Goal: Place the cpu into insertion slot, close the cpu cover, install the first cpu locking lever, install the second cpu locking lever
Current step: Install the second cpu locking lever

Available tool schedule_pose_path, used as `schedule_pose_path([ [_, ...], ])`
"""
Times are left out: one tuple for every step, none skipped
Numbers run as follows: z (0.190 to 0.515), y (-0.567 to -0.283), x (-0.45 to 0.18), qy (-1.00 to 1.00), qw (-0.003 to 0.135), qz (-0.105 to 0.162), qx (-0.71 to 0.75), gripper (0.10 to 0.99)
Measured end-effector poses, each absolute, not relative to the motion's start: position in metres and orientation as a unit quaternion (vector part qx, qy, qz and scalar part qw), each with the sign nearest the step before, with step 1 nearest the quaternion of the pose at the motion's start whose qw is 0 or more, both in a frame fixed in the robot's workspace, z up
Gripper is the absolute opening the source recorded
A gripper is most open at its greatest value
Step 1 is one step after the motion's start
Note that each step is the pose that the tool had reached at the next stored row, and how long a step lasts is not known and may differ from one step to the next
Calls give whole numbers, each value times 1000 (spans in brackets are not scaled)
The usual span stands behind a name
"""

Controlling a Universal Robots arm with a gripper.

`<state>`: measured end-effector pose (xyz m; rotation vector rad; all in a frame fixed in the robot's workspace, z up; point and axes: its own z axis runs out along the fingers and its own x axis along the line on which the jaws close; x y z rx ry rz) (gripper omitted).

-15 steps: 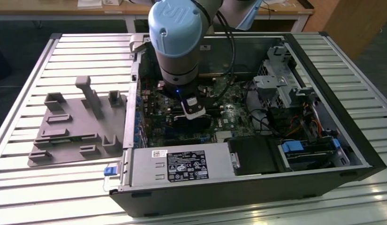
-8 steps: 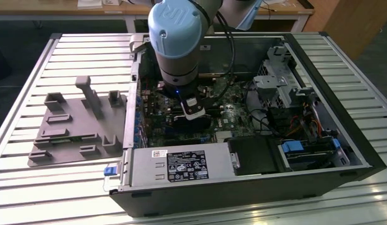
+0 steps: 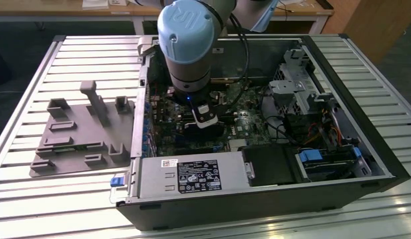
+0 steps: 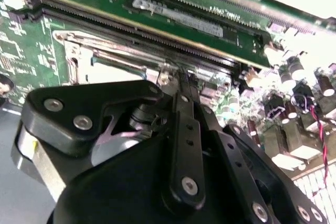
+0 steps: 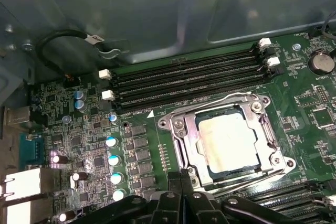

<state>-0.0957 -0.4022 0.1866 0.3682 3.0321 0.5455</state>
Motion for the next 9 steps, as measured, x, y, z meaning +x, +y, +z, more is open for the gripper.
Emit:
schedule_pose_path([
  [187, -402, -96, 977, 19, 176, 119, 102],
  [187, -402, -96, 977, 20, 176, 119, 102],
  [191, -402, -96, 977, 19, 176, 119, 102],
  [194, -402, -96, 977, 20, 176, 119, 102],
  [197, -402, -96, 977, 20, 176, 119, 102],
  [200, -402, -96, 977, 19, 176, 119, 102],
  [204, -402, -96, 977, 19, 176, 119, 102],
  [208, -402, -96, 977, 20, 176, 119, 102],
  [212, -402, -96, 977, 19, 176, 119, 102],
])
